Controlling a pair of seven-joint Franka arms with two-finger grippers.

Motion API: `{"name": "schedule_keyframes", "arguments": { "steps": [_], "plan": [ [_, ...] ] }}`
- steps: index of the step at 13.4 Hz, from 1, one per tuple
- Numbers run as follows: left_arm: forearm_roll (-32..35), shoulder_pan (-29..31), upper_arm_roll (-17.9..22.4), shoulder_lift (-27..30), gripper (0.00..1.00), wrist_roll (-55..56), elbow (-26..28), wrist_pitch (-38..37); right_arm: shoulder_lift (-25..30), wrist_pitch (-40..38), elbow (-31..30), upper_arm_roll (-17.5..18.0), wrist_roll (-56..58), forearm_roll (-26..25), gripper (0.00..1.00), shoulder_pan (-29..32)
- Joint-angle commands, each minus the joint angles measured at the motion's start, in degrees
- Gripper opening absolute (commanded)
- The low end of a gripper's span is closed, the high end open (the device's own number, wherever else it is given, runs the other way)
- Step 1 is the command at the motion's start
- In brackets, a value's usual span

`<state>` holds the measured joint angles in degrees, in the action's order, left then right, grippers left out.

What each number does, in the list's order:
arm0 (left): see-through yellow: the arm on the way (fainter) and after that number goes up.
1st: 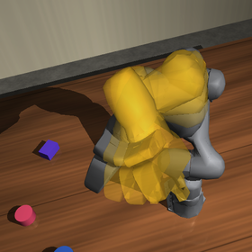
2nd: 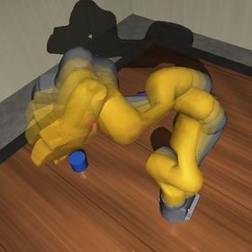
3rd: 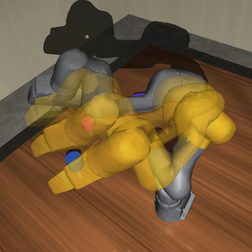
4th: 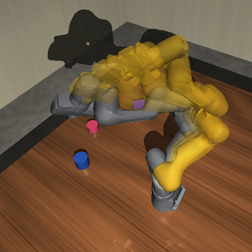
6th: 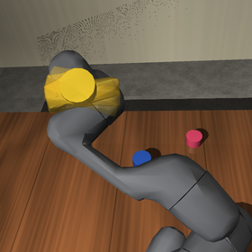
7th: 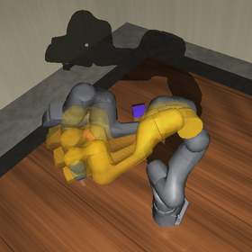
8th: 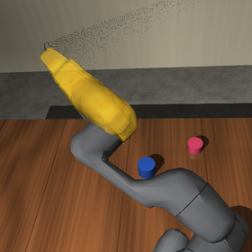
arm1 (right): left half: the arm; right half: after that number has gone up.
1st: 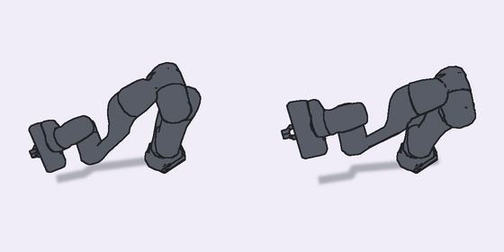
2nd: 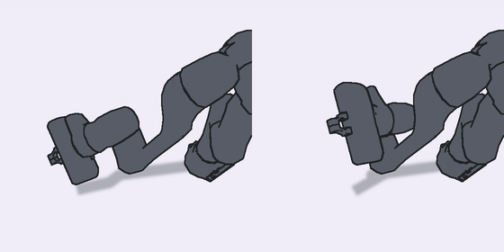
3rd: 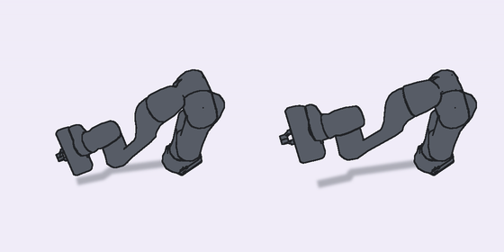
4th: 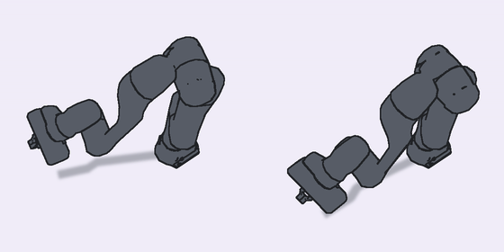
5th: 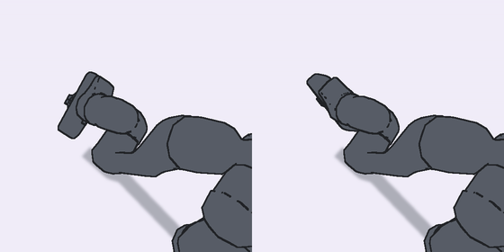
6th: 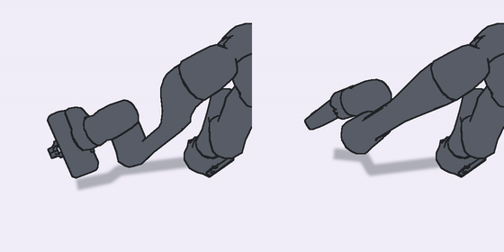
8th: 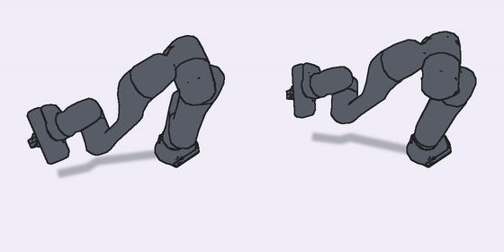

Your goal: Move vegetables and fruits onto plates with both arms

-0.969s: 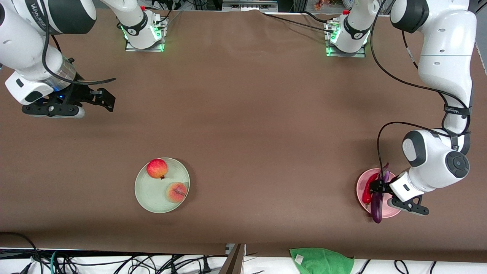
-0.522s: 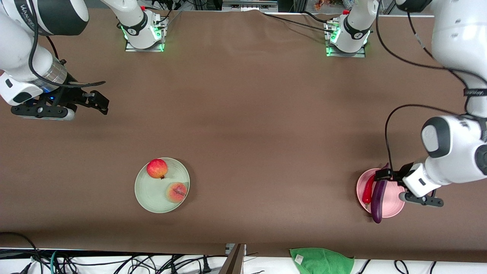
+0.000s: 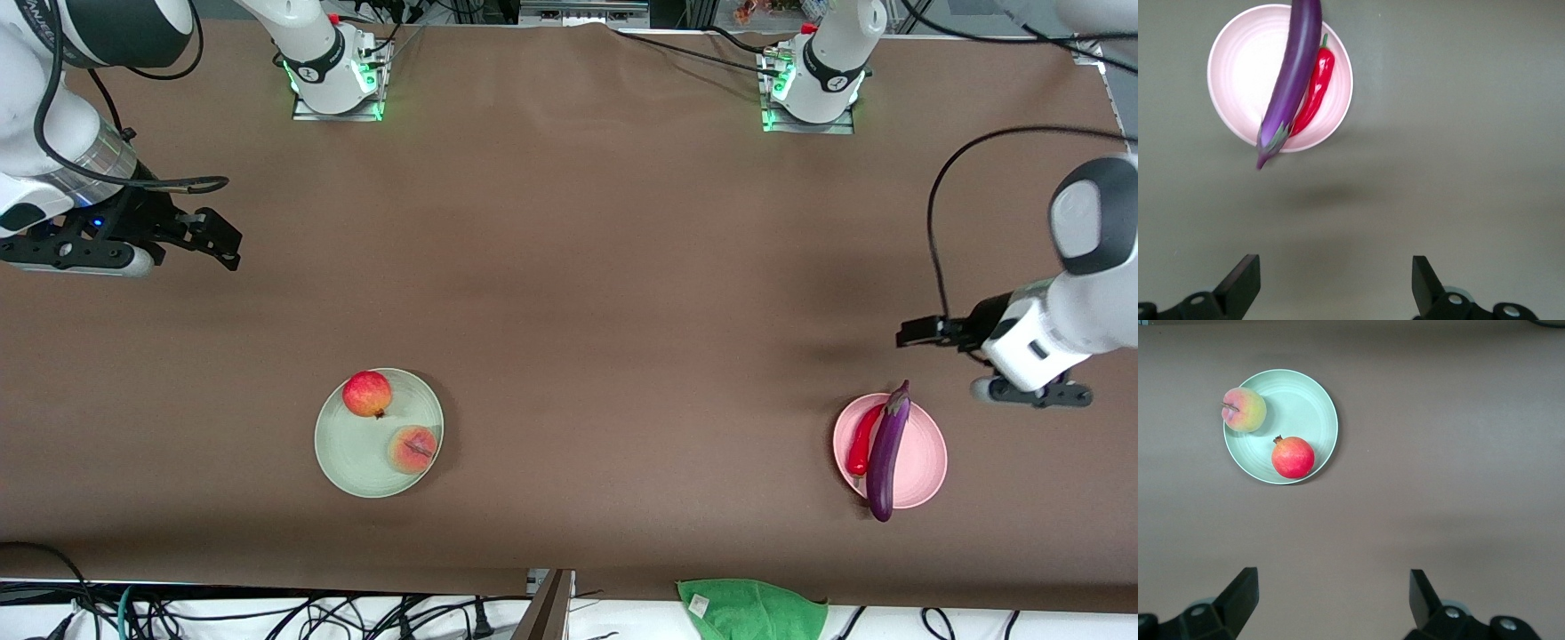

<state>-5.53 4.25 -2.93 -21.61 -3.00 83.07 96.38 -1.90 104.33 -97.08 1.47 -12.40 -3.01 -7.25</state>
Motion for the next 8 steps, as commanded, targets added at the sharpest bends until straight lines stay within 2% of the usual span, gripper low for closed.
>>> {"name": "schedule_keyframes", "arguments": {
  "steps": [1, 3, 6, 8],
  "plan": [
    [2.18, 0.05, 0.29, 7.44, 1.0, 1.5, 3.76, -3.81, -0.12, -0.88, 1.54, 0.37, 0.36, 0.19, 1.0, 0.57],
    [3.06, 0.05, 0.29, 10.87, 1.0, 2.38, 5.17, -6.37, -0.12, -1.4, 1.89, 0.46, 0.36, 0.19, 1.0, 0.48],
    [8.76, -0.12, 0.29, 14.74, 1.0, 2.21, 6.14, -6.99, -0.21, -1.76, 2.33, 0.46, 0.36, 0.28, 1.0, 0.48],
    [8.87, -0.74, 0.2, 16.77, 1.0, 2.65, 6.14, -9.53, -0.21, -1.67, 2.33, 0.46, 0.36, 0.37, 1.0, 0.48]
  ]
}}
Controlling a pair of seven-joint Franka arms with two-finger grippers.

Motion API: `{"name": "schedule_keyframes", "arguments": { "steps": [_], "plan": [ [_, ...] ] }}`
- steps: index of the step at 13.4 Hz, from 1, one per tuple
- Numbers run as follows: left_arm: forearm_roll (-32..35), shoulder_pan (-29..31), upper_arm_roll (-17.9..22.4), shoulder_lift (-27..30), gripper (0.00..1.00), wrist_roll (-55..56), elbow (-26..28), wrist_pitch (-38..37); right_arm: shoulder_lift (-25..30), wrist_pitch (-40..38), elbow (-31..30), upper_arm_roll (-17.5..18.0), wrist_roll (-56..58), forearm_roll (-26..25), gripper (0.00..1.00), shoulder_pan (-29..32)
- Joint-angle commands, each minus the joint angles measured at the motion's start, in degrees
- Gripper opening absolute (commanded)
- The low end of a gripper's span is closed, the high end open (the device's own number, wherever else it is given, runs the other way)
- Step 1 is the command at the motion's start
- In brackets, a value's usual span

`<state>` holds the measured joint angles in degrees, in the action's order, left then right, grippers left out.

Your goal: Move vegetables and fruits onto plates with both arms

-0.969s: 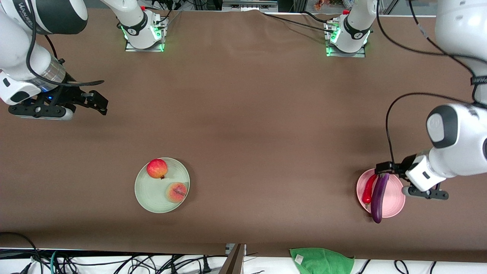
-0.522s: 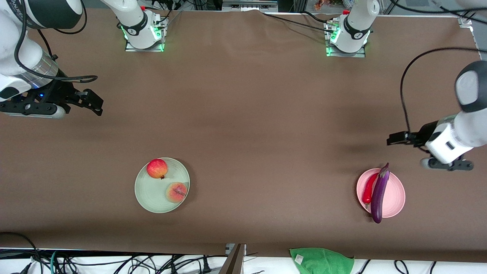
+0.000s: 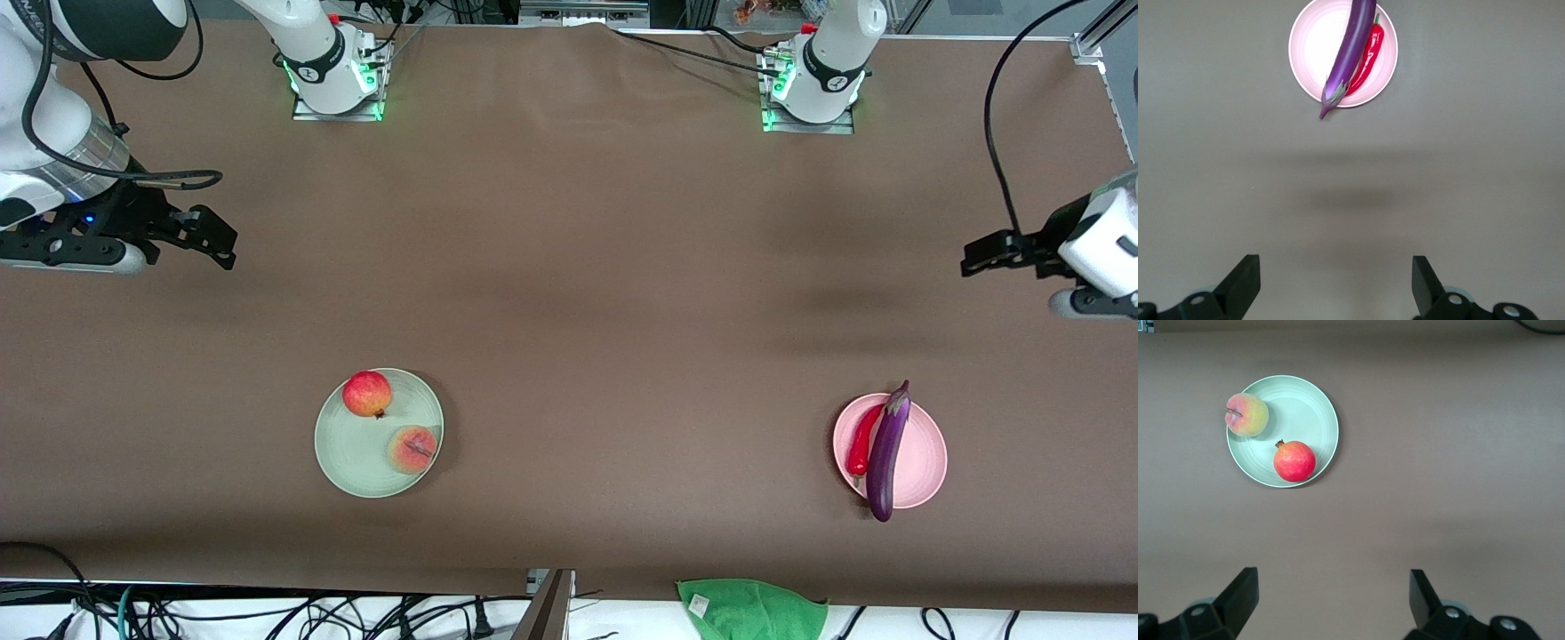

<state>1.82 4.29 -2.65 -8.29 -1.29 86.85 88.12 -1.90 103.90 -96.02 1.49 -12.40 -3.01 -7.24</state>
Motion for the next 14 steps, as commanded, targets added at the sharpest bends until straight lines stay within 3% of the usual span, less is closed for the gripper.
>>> {"name": "schedule_keyframes", "arguments": {
  "steps": [1, 7, 14],
  "plan": [
    [1.08, -0.95, -0.34, 3.63, 1.0, 1.02, 2.36, -2.24, -0.21, -1.25, 1.27, 0.53, 0.36, 0.37, 1.0, 0.47],
    [0.81, -0.77, -0.69, 0.65, 1.0, 1.99, -0.96, -6.02, -0.74, -2.64, 1.1, 0.45, 0.18, 0.46, 1.0, 0.56],
    [0.72, -1.04, -0.69, 0.56, 1.0, 2.34, -1.24, -6.29, -0.56, -2.83, 1.19, 0.53, 0.01, 0.55, 1.0, 0.47]
  ]
}}
